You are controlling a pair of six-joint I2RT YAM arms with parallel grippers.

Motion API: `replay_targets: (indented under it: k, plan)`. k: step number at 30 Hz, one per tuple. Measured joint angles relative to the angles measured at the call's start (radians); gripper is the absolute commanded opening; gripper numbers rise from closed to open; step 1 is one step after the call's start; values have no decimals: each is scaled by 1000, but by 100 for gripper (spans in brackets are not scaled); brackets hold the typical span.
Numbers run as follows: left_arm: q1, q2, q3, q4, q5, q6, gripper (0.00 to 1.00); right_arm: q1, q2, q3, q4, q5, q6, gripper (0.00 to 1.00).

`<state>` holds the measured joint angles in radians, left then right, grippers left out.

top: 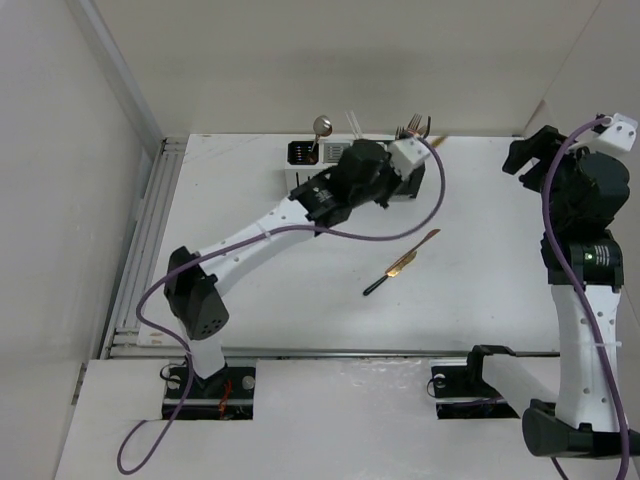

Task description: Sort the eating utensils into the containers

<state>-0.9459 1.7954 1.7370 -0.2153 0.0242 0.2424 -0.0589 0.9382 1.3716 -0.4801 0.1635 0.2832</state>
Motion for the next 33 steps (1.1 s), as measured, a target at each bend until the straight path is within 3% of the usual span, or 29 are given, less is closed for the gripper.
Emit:
replay_targets:
  k: [9,16,23,33]
  plan:
    - [225,-3,51,226,-107,-45,0,0,103,-35,113,-52,33,78]
    - [335,147,84,356,-81,-98,0,0,217,-42,137,-64,39,78]
    - [403,335,177,436,-33,-170,0,0,286,0,123,-46,30,78]
    - [418,384,117,580,-1,-229,0,0,327,72,121,3,-6,78]
